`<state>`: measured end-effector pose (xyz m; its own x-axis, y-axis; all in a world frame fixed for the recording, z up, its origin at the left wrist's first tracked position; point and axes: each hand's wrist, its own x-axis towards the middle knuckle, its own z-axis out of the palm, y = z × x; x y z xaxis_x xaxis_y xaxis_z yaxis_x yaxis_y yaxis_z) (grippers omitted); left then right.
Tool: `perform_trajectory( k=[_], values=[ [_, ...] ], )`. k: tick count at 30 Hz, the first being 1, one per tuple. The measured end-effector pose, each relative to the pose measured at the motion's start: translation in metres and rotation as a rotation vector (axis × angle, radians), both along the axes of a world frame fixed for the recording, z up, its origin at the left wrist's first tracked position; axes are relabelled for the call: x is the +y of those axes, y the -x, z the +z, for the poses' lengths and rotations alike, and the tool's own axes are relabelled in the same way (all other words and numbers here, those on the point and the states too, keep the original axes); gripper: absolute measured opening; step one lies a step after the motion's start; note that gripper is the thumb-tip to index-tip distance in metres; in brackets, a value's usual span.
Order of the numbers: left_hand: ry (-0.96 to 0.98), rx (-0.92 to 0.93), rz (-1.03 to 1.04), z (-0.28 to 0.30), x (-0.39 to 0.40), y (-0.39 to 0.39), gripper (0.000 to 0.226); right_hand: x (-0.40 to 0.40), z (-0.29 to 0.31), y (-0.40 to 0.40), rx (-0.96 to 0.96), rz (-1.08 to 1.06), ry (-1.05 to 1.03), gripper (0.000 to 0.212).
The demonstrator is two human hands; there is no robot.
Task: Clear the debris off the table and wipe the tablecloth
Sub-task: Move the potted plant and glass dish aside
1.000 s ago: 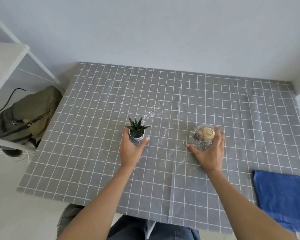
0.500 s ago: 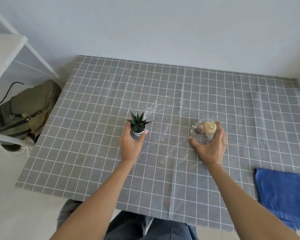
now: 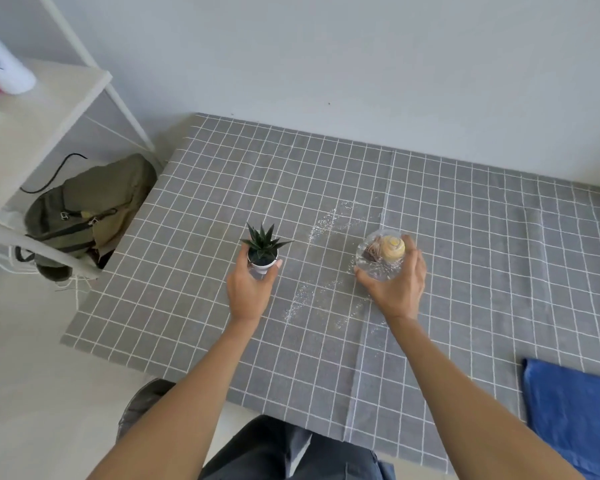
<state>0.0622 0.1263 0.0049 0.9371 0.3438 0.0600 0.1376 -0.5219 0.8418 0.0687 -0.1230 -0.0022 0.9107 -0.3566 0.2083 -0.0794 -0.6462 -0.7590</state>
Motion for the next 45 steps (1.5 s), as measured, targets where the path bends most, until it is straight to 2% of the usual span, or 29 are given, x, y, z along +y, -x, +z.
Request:
perform_trajectory(
  k=[15, 24, 32, 39, 45],
  values=[
    [0.065, -0.049, 0.258, 0.025, 0.073, 0.019, 0.049, 0.150, 0.015, -0.072, -0.075, 0.460, -0.012, 0.093],
    [0.078, -0.057, 0.378, 0.007, 0.102, 0.003, 0.050, 0.227, -0.006, -0.121, -0.077, 0.633, -0.003, 0.094],
    [0.074, -0.028, 0.447, -0.008, 0.114, -0.012, 0.047, 0.263, -0.021, -0.155, -0.057, 0.717, 0.029, 0.095],
    [0.057, -0.042, 0.463, -0.016, 0.118, -0.026, 0.056, 0.279, -0.028, -0.172, -0.006, 0.810, 0.091, 0.102],
    [0.060, -0.049, 0.503, -0.017, 0.113, -0.030, 0.049, 0.279, -0.027, -0.177, 0.054, 0.830, 0.087, 0.108]
  ],
)
